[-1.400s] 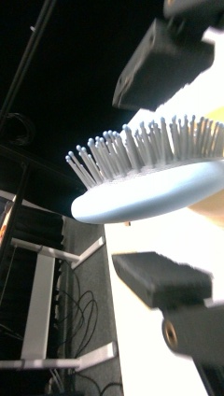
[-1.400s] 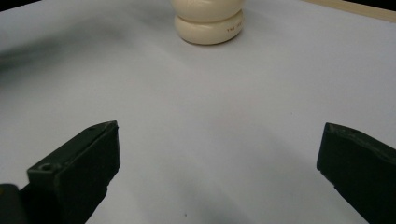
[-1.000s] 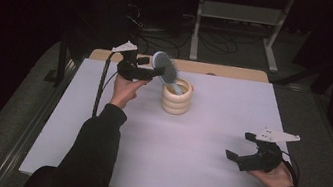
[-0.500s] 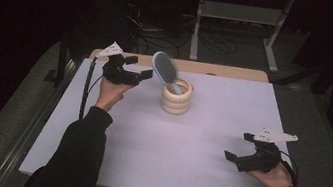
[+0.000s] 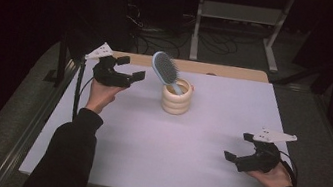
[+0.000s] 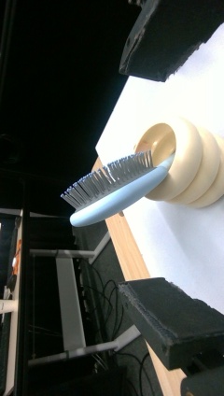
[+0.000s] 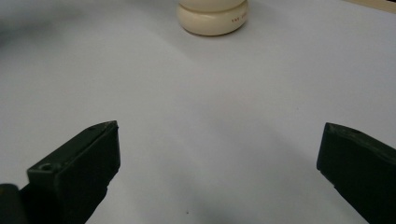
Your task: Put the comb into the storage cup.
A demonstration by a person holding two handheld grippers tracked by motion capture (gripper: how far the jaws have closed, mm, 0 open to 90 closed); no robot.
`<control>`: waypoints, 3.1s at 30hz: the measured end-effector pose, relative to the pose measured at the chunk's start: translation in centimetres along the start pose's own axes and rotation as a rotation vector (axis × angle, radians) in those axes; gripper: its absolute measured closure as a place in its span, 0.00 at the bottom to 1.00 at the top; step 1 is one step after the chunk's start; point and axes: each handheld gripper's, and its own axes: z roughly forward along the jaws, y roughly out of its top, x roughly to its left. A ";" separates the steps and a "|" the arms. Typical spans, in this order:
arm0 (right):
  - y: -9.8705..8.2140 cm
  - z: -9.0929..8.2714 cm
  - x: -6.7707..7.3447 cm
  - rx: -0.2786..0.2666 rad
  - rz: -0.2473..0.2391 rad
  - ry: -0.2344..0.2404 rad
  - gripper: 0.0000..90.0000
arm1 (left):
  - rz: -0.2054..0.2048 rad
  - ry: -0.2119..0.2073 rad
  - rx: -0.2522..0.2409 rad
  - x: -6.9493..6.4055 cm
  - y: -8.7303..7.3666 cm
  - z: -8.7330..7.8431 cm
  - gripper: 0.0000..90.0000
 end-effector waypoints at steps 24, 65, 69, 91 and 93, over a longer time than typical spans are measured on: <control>0.0 0.1 -0.1 0.005 0.002 -0.008 0.00 | -0.008 -0.001 -0.024 0.3 -2.2 -6.0 0.00; -0.3 -0.5 -0.5 -0.003 0.009 -0.030 0.00 | 0.015 0.093 -0.028 0.4 -7.4 -13.6 0.00; -0.4 -0.6 -0.5 -0.005 0.008 -0.033 0.00 | 0.021 0.105 -0.027 0.1 -7.9 -14.4 0.00; -0.6 -1.0 -0.4 -0.010 0.018 -0.030 0.00 | 0.034 0.180 0.051 -1.3 -10.2 -16.8 0.00; -0.7 -0.9 -0.4 -0.010 0.018 -0.030 0.00 | 0.034 0.177 0.051 -1.3 -10.2 -16.8 0.00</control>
